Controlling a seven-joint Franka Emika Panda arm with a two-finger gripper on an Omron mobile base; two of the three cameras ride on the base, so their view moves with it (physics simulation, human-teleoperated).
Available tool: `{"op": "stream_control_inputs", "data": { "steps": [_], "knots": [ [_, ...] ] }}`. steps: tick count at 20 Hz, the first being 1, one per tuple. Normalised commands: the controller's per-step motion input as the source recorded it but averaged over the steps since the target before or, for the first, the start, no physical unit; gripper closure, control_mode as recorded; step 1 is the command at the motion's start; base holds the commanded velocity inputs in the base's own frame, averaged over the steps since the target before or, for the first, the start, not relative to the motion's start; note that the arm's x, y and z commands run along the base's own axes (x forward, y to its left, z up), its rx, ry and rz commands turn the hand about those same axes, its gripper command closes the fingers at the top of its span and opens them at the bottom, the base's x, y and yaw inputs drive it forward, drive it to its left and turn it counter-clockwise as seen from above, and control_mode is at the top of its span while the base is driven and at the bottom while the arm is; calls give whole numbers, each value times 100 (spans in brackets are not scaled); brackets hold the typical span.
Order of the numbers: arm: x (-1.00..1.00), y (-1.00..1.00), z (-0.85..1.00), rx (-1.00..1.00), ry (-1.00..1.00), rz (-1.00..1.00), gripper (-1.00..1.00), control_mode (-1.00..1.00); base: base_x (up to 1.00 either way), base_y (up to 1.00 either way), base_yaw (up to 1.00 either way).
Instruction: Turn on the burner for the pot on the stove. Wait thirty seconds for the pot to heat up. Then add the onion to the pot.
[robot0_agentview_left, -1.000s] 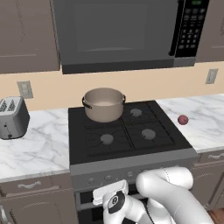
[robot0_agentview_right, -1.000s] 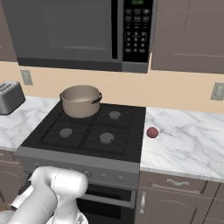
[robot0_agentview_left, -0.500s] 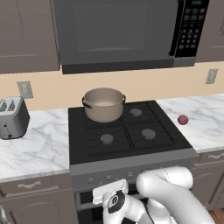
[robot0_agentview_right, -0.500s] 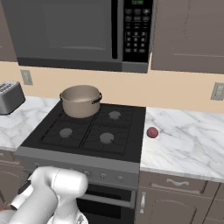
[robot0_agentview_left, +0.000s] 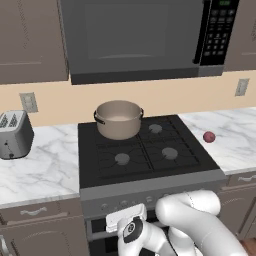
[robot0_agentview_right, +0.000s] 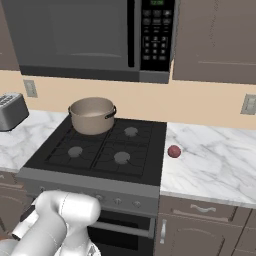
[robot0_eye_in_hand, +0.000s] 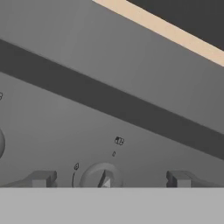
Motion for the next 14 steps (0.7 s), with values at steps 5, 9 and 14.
{"op": "stream_control_inputs", "data": {
  "steps": [5, 9, 14],
  "knots": [
    [0, 0, 0, 0, 0, 0, -100, -100, 0, 0, 0],
    [7, -7, 0, 0, 0, 2, -100, -100, 0, 0, 0],
    [4, -11, 0, 0, 0, 4, -100, -100, 0, 0, 0]
  ]
}}
